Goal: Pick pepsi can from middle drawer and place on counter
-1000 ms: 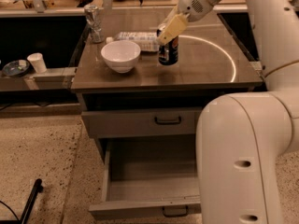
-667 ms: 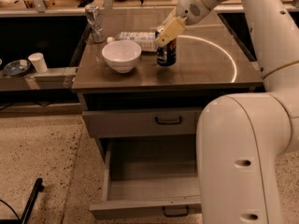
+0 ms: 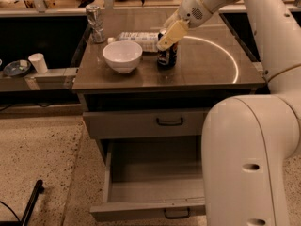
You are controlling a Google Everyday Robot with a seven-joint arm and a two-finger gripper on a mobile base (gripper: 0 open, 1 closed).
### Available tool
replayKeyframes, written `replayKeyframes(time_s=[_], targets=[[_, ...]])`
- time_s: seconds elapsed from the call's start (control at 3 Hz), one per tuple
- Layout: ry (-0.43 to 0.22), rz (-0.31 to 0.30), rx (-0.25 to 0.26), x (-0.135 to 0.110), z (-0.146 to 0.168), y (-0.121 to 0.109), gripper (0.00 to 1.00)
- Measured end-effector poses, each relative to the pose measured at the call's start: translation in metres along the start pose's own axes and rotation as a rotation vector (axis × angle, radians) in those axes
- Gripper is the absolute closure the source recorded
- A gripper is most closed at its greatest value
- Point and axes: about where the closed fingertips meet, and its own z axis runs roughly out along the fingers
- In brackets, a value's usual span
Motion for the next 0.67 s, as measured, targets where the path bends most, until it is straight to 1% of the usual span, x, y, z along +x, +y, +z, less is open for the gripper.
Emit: replayKeyframes(time_s=[0.33,0.67], targets=[[0.0,0.0,0.0,0.0,0.0,0.0,0.0],[0.0,0.0,0.0,0.0,0.0,0.0,0.0]])
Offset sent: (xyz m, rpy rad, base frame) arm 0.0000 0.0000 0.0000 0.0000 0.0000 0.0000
